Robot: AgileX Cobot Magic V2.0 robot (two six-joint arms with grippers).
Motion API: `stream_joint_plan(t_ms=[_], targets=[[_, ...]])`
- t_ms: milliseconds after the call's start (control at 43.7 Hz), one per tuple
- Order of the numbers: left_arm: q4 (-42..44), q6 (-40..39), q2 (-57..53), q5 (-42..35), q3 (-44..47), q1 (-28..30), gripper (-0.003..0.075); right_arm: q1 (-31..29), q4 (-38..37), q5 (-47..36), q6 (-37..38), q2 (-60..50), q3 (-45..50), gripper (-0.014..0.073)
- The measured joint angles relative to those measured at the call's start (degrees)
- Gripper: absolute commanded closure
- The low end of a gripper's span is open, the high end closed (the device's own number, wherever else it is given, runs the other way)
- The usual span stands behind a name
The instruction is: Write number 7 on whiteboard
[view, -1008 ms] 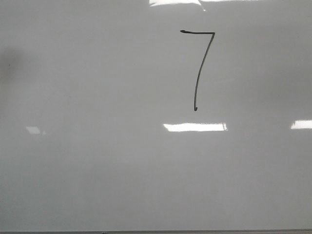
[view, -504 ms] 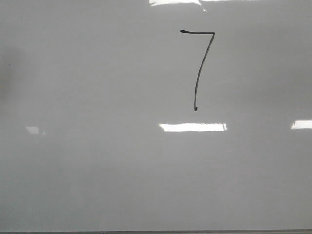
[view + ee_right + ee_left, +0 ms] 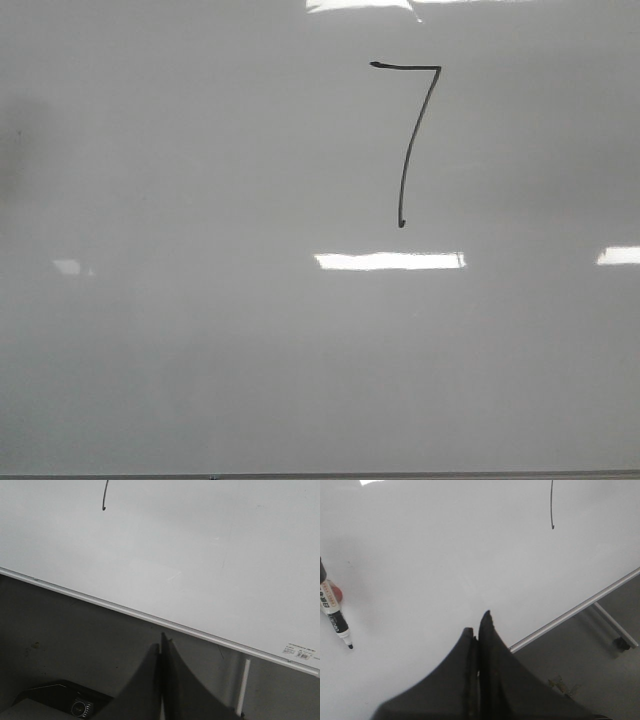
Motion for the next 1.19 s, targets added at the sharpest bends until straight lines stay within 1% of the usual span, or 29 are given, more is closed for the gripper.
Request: stream_joint_plan(t_ms=[344, 412, 550, 733, 870, 1031, 1191], targets=[[-0.15, 0.00, -0.91, -0.47, 0.13, 0.48, 0.0741, 0.00, 0.00, 0.00, 0.00, 0.00, 0.00, 0.0662], [-0.02, 0.00, -2.25, -0.70, 0.13, 2.77, 0.0741, 0.00, 0.00, 0.00, 0.00, 0.00, 0.00, 0.0662], [0.56, 0.00, -7.17, -2.69, 2.72, 9.72, 0.0741, 0.00, 0.00, 0.00, 0.00, 0.00, 0.00, 0.0662], [0.08, 0.00, -18.13, -12.40, 12.38, 19.36, 0.0741, 0.00, -0.08, 0.00, 0.00, -0.08, 0.00, 0.0662], [-0.96, 0.00, -27.51, -20.63, 22.74, 25.01, 0.0741, 0.00, -0.08, 0.00, 0.00, -0.08, 0.00, 0.0662], [-2.28, 0.00, -35.89, -28.65, 33.97, 28.91, 0.0741, 0.00, -0.08, 0.00, 0.00, -0.08, 0.00, 0.0662], [-2.28, 0.00, -39.69, -36.40, 41.93, 29.84, 0.0741, 0.00, -0.08, 0.00, 0.00, -0.08, 0.00, 0.0662]])
